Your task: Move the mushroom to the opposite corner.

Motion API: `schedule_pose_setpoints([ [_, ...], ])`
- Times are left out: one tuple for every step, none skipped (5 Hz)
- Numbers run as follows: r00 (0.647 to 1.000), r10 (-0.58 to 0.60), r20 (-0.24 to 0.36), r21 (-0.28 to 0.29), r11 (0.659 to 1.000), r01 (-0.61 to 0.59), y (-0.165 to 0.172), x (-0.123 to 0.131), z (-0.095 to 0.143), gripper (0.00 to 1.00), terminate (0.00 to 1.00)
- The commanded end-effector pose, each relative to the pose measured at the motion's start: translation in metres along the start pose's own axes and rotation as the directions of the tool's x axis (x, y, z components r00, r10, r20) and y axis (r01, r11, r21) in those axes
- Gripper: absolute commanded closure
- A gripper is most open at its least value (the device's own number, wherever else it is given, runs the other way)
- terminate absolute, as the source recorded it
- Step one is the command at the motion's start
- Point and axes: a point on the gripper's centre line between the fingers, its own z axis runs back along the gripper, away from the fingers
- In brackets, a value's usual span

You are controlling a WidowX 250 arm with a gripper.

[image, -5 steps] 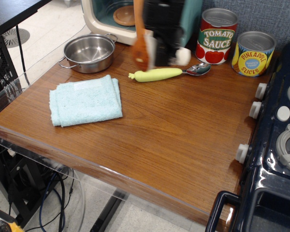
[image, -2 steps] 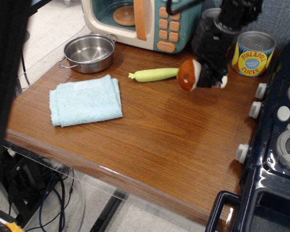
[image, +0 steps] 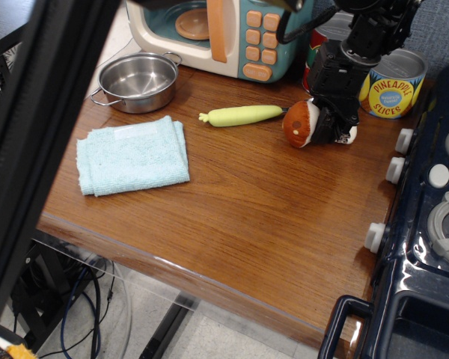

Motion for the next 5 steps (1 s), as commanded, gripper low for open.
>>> schedule_pose_setpoints([
  [0.999, 0.027, -0.043, -0.03, 0.999, -0.029, -0.007, 0.013, 0.036, 0.0, 0.0],
  [0.999, 0.023, -0.044, -0.037, 0.999, -0.024, -0.007, 0.02, 0.048, 0.0, 0.0],
  [0.996, 0.035, -0.084, -0.027, 0.999, -0.037, -0.008, 0.028, 0.063, 0.0, 0.0],
  [0.992, 0.041, -0.121, -0.031, 0.998, -0.045, -0.009, 0.04, 0.081, 0.0, 0.0],
  [0.986, 0.036, -0.164, -0.044, 0.998, -0.044, -0.007, 0.057, 0.1, 0.0, 0.0],
])
